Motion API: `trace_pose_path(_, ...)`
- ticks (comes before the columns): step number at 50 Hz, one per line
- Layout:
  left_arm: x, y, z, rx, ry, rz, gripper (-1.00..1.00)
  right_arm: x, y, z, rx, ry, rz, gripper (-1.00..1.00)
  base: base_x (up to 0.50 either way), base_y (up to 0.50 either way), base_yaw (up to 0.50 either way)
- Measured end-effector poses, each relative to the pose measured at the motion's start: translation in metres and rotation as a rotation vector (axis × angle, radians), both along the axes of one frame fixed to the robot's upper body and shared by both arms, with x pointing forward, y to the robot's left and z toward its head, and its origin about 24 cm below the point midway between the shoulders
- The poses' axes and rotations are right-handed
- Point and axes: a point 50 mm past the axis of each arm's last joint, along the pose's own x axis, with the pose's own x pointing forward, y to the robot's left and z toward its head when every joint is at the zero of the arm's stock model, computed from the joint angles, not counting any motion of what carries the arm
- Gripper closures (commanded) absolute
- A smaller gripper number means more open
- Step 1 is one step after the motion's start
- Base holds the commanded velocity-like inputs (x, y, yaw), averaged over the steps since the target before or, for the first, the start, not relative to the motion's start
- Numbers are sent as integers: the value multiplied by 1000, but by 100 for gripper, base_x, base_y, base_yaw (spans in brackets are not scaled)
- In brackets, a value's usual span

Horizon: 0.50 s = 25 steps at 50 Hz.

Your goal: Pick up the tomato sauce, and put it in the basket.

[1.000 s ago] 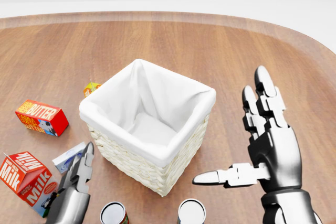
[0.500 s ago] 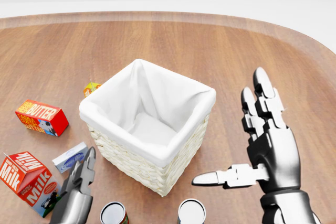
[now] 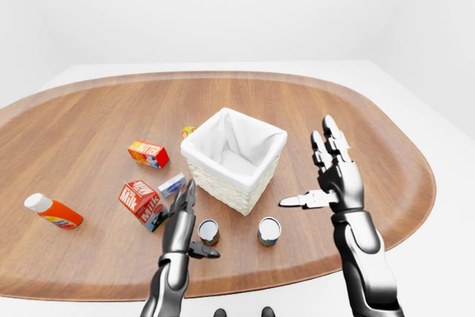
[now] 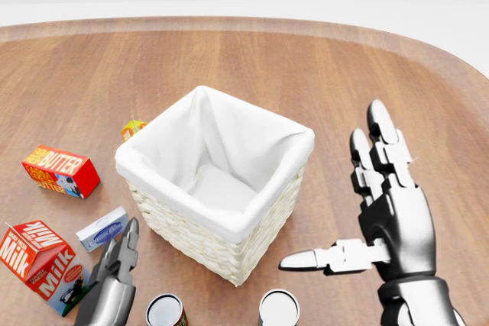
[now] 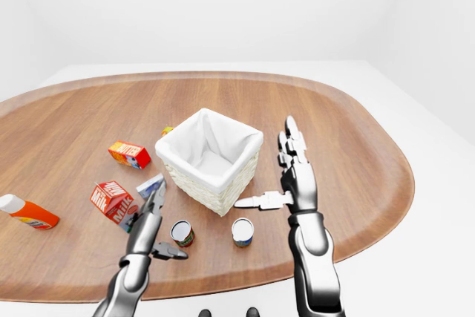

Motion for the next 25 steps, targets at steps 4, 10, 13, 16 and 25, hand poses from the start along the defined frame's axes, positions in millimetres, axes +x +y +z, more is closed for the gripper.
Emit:
trace_pose_path(4, 1, 1, -1, 1, 3, 3, -100, 0, 0, 0, 1, 2, 0, -100, 0, 0, 0)
trace_pose_path(10, 3, 1, -2, 2, 6, 6, -100, 1, 0, 0, 6, 1, 2, -100, 0, 0, 0)
trace_pose_path(13, 4, 1, -3, 3, 8, 8, -100, 1, 0, 0, 7, 0, 2, -100, 0, 0, 0)
trace_pose_path(16, 5, 1, -4, 4, 9, 10, -100, 1, -1, 0, 9, -1, 2, -100, 0, 0, 0)
trace_pose_path(25, 8, 1, -5, 5, 11, 11, -100, 1, -1, 1, 11, -2, 2, -100, 0, 0, 0)
